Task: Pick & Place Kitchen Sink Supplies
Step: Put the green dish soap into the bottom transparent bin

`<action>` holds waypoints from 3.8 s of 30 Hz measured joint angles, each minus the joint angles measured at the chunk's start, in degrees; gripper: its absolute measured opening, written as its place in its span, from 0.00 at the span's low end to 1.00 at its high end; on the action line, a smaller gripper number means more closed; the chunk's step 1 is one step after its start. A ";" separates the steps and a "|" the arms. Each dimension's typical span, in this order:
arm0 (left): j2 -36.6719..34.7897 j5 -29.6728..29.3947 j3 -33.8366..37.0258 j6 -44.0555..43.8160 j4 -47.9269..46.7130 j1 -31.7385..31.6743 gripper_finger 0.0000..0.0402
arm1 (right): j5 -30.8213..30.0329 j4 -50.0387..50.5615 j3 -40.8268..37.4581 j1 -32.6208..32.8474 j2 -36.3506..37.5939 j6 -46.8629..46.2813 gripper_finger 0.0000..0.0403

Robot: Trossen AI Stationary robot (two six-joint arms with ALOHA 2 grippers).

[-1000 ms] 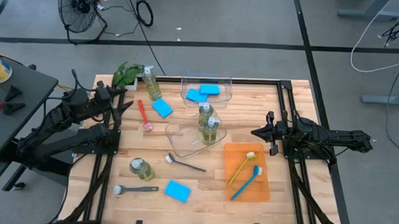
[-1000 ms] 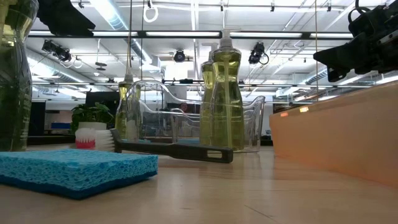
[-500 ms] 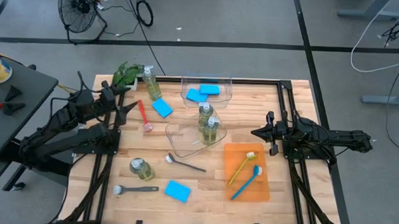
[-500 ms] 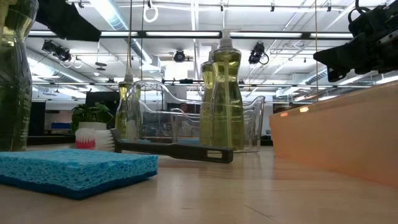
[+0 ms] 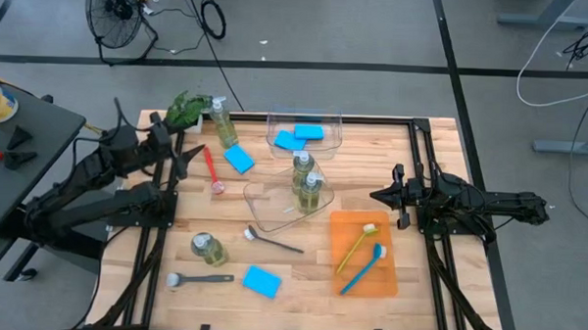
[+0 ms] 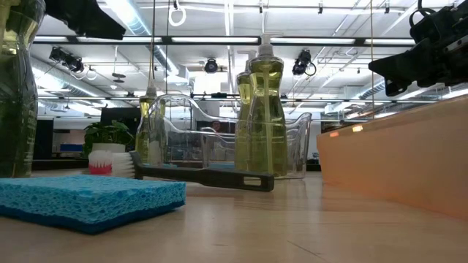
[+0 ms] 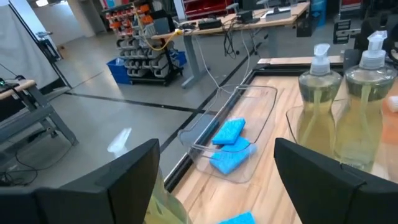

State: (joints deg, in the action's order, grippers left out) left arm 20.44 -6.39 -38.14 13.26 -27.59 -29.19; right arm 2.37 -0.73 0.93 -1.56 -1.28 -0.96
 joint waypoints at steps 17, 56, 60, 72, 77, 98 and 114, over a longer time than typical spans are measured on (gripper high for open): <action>-0.71 -0.42 0.39 -2.13 -0.72 0.00 0.79 | 0.00 0.00 0.02 0.00 0.00 0.01 0.02; -3.95 -3.90 7.57 -3.53 12.22 0.02 0.79 | 0.00 0.00 0.01 0.00 0.01 0.00 0.02; -3.93 -4.49 8.58 -3.54 14.13 0.00 0.79 | 0.00 0.00 0.02 0.00 0.02 0.01 0.02; -3.61 -6.49 8.58 -0.62 17.44 -2.55 0.79 | 0.00 -0.02 0.02 0.00 0.00 -0.01 0.02; -1.08 -6.02 8.58 -0.67 17.78 -2.64 0.79 | 0.00 0.00 0.00 0.00 0.01 0.01 0.02; 1.69 -8.59 8.47 -5.56 21.84 -2.64 0.79 | 0.00 -0.01 0.02 0.00 0.02 -0.01 0.02; 3.26 -9.08 8.47 -5.38 22.23 -4.46 0.79 | 0.00 0.00 0.01 0.00 0.02 -0.01 0.02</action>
State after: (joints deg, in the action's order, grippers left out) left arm 23.70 -15.47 -29.67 7.89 -5.37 -33.65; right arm 2.38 -0.73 0.95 -1.56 -1.26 -0.97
